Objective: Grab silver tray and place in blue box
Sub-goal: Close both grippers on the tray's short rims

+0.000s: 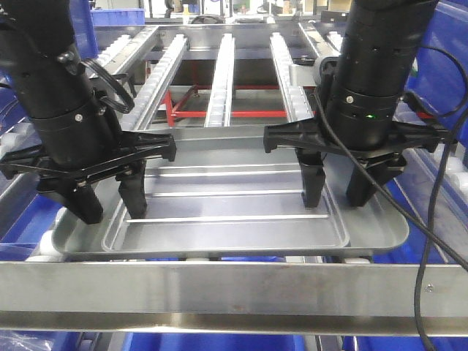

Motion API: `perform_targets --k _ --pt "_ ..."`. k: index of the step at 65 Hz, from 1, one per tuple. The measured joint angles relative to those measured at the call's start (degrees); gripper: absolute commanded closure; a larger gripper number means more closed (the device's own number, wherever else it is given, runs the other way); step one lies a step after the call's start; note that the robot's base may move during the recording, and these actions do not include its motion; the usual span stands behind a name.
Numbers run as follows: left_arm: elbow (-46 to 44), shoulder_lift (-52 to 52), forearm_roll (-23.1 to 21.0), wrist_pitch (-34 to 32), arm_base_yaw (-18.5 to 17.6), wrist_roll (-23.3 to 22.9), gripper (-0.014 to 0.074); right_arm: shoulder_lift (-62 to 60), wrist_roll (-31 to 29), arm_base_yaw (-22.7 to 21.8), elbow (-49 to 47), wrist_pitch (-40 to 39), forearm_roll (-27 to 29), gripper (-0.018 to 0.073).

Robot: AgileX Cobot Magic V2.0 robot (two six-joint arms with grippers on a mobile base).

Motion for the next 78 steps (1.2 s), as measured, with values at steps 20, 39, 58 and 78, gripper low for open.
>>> perform_targets --k 20,39,58,78 --pt "0.0 0.0 0.0 0.0 0.0 0.0 0.0345 0.0 0.0 0.0 0.7 -0.5 0.0 0.0125" --pt "0.0 0.0 -0.5 0.0 0.0 0.0 0.0345 0.0 -0.1 0.0 0.8 -1.3 0.0 0.0125" --pt "-0.1 0.0 -0.5 0.0 0.0 0.0 0.0345 0.9 -0.1 0.0 0.8 -1.3 0.0 0.0125" --pt "-0.3 0.0 -0.5 0.0 0.0 0.0 0.0345 1.0 -0.1 0.0 0.8 -1.7 0.0 0.0125"
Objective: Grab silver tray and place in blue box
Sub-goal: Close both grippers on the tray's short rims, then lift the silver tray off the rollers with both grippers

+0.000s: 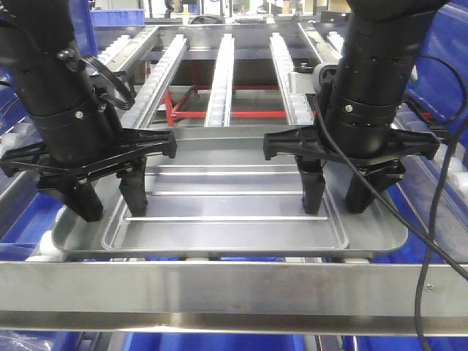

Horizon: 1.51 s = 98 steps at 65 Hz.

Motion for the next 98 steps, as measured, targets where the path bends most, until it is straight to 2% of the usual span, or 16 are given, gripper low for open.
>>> perform_targets --k 10,15,26,34,73,86,98 --pt "0.0 0.0 0.0 0.0 0.0 0.0 0.0346 0.0 0.0 0.0 0.0 0.0 0.0 0.0128" --pt "0.0 0.0 0.0 0.0 0.0 0.0 0.0372 0.0 0.0 0.0 0.0 0.0 0.0 0.0179" --pt "0.0 0.0 -0.4 0.0 0.0 0.0 0.0555 0.0 0.0 0.2 0.0 -0.5 0.5 0.0395" --pt "0.0 0.0 -1.0 0.0 0.0 0.0 0.0689 0.0 0.0 0.2 0.0 -0.4 0.3 0.0499" --pt "-0.3 0.0 -1.0 -0.5 0.0 0.0 0.0700 0.0 0.2 0.2 -0.3 0.2 0.3 0.0497" --pt "-2.8 -2.3 -0.1 5.3 -0.7 -0.7 0.0700 -3.7 2.3 1.0 -1.1 5.3 -0.1 0.0489" --pt "-3.1 -9.3 4.1 10.1 -3.4 -6.2 0.0700 -10.6 5.9 3.0 -1.3 9.2 -1.7 0.0489"
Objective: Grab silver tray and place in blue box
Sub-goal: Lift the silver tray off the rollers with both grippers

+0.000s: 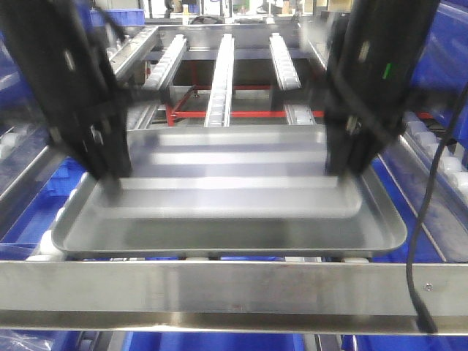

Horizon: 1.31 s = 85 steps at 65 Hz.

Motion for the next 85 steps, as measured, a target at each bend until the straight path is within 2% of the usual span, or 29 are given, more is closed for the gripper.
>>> perform_targets --k 7,13,22,34,45,85 --pt "0.0 -3.5 4.9 4.0 -2.8 -5.2 0.0700 -3.5 3.0 2.3 1.7 1.2 -1.7 0.0489" --pt "1.3 -6.5 7.2 5.5 -5.3 -8.3 0.0700 -6.5 6.7 4.7 4.4 1.6 -4.1 0.0489" --pt "5.2 -11.0 8.3 6.2 -9.1 -12.4 0.0700 -11.3 11.9 8.6 8.7 2.4 -7.1 0.0489" --pt "11.7 -16.6 9.2 6.7 -14.3 -19.4 0.0700 -16.4 17.0 12.6 13.2 3.3 -7.6 0.0489" --pt "14.7 -20.6 11.6 8.0 -18.4 -25.4 0.0700 -19.1 21.1 15.6 15.1 3.8 -9.2 0.0489" --pt "14.8 -21.1 13.4 7.9 -19.1 -26.8 0.0700 -19.2 22.2 16.6 15.3 4.2 -10.6 0.0489"
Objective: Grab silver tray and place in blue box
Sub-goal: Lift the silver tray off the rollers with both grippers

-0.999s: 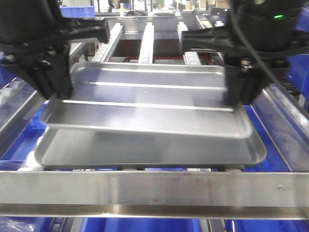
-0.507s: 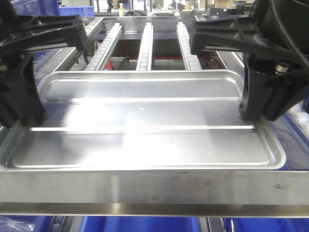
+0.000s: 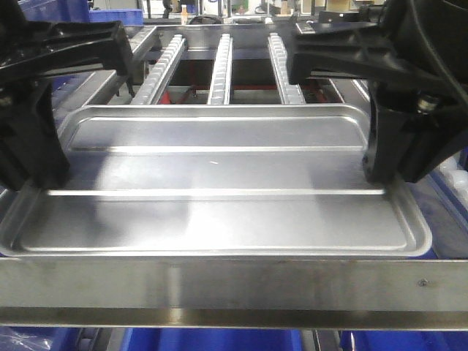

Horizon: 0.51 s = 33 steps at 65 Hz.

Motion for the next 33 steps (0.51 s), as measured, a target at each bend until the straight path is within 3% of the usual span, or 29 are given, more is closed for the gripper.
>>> perform_targets --k 33 --pt "0.0 0.0 0.4 -0.3 0.0 0.0 0.0700 0.0 0.0 0.0 0.0 0.1 0.0 0.0489"
